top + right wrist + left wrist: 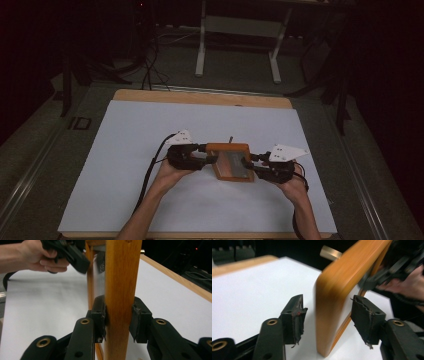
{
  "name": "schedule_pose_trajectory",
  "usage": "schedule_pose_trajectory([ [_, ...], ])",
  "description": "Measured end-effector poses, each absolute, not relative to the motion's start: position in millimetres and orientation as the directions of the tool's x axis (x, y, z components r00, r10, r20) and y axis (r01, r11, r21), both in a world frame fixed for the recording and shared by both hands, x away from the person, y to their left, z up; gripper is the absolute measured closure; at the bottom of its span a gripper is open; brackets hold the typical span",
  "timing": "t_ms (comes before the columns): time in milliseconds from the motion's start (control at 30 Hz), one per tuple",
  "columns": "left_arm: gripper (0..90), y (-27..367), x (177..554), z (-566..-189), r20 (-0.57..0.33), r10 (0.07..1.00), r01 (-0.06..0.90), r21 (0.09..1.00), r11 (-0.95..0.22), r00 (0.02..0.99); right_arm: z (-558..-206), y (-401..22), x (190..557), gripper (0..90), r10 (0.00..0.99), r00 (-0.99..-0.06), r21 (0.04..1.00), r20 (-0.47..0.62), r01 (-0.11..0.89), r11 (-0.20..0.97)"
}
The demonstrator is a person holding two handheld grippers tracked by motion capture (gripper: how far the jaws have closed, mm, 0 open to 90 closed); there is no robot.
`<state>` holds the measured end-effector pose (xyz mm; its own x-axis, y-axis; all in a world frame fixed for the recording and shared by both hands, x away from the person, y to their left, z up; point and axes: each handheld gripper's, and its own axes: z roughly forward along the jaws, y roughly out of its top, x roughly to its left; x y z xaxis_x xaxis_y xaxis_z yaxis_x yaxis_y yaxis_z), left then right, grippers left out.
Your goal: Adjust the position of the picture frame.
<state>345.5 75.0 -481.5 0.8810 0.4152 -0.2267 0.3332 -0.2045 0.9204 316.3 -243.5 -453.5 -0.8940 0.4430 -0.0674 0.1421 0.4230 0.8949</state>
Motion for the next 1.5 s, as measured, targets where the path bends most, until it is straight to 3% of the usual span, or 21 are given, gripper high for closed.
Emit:
schedule_pose_trajectory([
  [200,53.5,50,352,-493,-0.188,0.412,0.323,0.902,-0.287,0.892,-463,-257,319,67.1,0.501,-0.865,0.903,-0.008,0.209,0.375],
  [467,63.2,44,355,-491,-0.213,0.383,0.333,0.900,-0.281,0.899,-469,-265,324,63.5,0.539,-0.842,0.894,0.019,0.256,0.369],
  [633,64.8,45,356,-490,-0.217,0.379,0.336,0.899,-0.283,0.900,-470,-265,325,62.9,0.550,-0.834,0.892,0.041,0.279,0.356],
  [967,65.9,77,351,-472,-0.208,0.423,0.343,0.900,-0.271,0.882,-462,-238,336,62.4,0.522,-0.847,0.898,0.100,0.303,0.319],
  [1233,65.7,111,341,-476,-0.275,0.478,0.413,0.886,-0.211,0.834,-460,-210,341,61.8,0.508,-0.850,0.883,0.141,0.340,0.324],
  [1500,65.5,128,330,-482,-0.332,0.512,0.484,0.853,-0.195,0.792,-473,-187,338,61.7,0.491,-0.835,0.851,0.248,0.431,0.302],
])
